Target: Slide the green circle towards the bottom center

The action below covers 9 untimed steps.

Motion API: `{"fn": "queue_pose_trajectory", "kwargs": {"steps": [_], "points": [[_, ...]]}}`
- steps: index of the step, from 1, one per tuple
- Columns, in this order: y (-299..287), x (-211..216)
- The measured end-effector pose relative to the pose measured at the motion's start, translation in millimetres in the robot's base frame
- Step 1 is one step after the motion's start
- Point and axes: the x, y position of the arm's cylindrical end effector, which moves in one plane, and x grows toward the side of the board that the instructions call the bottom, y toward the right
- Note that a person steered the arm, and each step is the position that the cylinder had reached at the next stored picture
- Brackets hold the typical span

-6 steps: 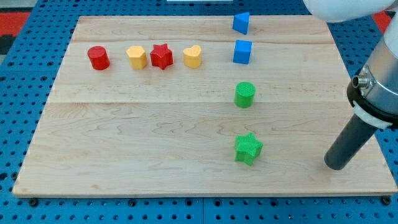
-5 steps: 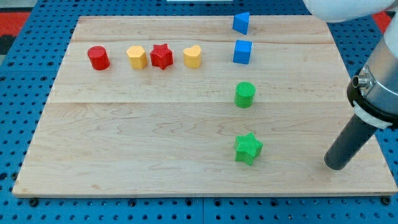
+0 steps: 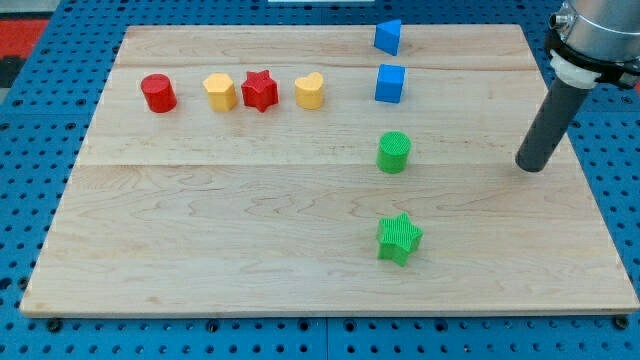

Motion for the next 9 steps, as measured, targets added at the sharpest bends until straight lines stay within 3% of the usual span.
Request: {"fn": "queue_pose_trajectory", "kwargs": {"steps": [5,7,9], "points": [[-52.9,-29.4],[-183.1,-29.7],[-201.9,-18.7]]}}
